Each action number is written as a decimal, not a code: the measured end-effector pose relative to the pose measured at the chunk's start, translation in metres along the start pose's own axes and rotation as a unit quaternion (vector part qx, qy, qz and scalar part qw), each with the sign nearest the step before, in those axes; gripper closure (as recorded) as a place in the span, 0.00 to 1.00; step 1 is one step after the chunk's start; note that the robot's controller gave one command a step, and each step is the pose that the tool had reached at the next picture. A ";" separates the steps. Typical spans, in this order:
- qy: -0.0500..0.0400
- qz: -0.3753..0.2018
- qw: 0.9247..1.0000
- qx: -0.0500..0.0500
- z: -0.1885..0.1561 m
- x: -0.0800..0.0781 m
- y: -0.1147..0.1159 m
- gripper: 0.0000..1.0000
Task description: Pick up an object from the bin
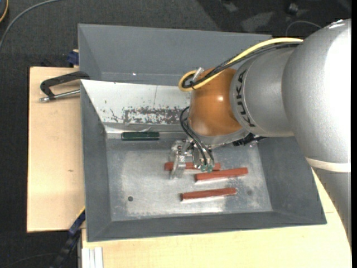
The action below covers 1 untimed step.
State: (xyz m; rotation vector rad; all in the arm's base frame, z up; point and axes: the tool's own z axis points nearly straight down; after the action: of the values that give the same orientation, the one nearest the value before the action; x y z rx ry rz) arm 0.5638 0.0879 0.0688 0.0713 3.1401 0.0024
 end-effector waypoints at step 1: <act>-0.005 0.000 1.000 -0.001 -0.050 -0.003 0.001 1.00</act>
Offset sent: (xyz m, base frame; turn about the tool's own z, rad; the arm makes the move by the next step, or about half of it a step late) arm 0.0000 0.0000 0.0464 0.0000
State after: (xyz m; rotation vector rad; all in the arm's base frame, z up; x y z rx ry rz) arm 0.5663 0.0887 0.1192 0.0700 3.1307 0.0051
